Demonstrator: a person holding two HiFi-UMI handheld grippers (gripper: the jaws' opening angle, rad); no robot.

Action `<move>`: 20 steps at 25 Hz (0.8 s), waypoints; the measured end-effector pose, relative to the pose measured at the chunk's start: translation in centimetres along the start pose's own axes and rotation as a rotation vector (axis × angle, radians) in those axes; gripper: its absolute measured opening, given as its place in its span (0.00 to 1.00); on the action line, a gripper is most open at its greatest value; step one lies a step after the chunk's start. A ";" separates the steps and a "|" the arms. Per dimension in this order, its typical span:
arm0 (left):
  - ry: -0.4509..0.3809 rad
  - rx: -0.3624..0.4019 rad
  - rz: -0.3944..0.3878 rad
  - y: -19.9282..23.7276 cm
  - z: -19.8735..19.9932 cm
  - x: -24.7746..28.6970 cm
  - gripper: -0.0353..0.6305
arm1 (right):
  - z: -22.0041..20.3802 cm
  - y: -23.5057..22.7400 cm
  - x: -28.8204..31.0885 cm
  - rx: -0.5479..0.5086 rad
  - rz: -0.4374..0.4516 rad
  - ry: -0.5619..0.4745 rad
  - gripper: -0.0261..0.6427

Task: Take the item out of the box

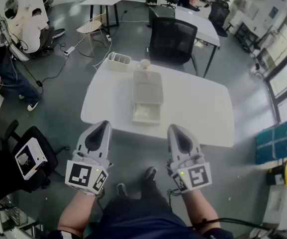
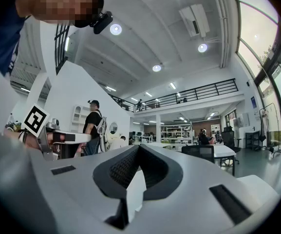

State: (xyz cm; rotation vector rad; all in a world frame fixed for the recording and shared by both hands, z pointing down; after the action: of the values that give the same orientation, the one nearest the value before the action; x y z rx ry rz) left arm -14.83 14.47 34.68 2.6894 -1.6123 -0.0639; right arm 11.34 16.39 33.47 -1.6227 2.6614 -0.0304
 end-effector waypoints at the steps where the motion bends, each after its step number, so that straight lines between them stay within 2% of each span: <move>1: 0.004 -0.002 0.006 0.3 0.0 -0.7 0.10 | -0.1 0.8 -0.3 -0.002 0.005 0.007 0.06; 4: 0.006 0.006 0.019 0.4 0.4 -2.4 0.10 | -0.1 2.5 -1.2 -0.019 0.013 0.016 0.06; 10: -0.006 0.043 0.014 -1.9 1.7 -3.4 0.10 | 1.2 2.4 -2.5 -0.026 0.032 -0.002 0.06; 16: -0.004 0.072 0.009 -3.7 2.3 -2.2 0.10 | 1.4 0.5 -2.9 0.017 0.036 -0.058 0.06; 20: 0.014 0.093 0.035 -4.8 2.3 -0.8 0.10 | 1.4 -1.7 -3.0 0.027 0.043 -0.075 0.06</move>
State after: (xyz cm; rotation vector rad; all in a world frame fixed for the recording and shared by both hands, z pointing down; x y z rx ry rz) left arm -11.05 17.54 32.27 2.7214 -1.6986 0.0306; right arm 14.26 18.25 32.19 -1.5267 2.6270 -0.0037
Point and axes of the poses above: the fingertips, and each gripper's own axes: x forward along the fingers, y to its left, z out of its top, the point moved 8 cm from there along -x, backward along the fingers, and after that the axes turned 5 degrees about x, right-handed, at the moved point
